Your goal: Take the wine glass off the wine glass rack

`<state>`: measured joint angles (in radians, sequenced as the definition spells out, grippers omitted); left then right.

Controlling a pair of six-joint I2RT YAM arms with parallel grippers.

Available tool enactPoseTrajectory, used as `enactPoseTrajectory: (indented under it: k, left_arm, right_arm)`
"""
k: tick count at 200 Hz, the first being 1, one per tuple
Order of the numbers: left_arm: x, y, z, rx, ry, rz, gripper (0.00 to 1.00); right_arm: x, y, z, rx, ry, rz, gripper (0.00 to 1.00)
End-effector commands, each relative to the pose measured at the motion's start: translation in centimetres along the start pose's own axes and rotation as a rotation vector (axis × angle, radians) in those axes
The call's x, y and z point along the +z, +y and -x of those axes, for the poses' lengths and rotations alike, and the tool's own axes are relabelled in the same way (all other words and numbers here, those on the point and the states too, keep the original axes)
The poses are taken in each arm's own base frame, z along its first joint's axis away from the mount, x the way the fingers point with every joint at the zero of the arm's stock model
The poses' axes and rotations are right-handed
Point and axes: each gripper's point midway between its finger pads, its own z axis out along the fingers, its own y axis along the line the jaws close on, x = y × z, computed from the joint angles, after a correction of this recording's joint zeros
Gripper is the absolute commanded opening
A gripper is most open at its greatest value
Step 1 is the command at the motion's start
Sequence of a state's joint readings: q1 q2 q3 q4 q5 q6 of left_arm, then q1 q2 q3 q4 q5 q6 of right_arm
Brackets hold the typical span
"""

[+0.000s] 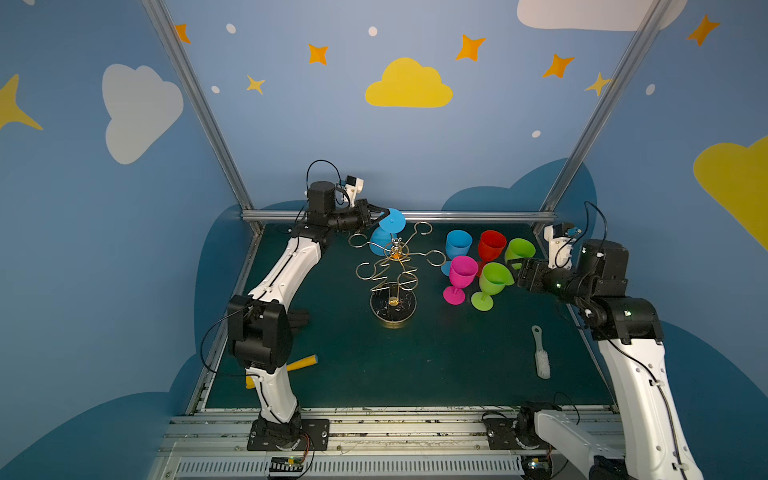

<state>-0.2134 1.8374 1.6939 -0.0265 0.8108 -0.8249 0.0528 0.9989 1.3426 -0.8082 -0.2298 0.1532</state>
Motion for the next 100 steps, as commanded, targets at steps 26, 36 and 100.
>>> enactPoseTrajectory:
  k: [26, 36, 100]
  left_arm:
    - [-0.3, -2.5, -0.3, 0.042, 0.017, -0.041, 0.03]
    - [-0.2, -2.4, -0.2, 0.041, 0.018, -0.04, 0.03]
    - [1.1, -2.1, 0.6, 0.044, 0.024, -0.052, 0.03]
  right_arm:
    - [-1.0, 0.6, 0.8, 0.0, -0.032, 0.019, 0.78]
    - [-1.1, 0.6, 0.9, -0.002, -0.034, 0.019, 0.78]
    - [-1.4, 0.6, 0.8, -0.002, -0.034, 0.014, 0.78]
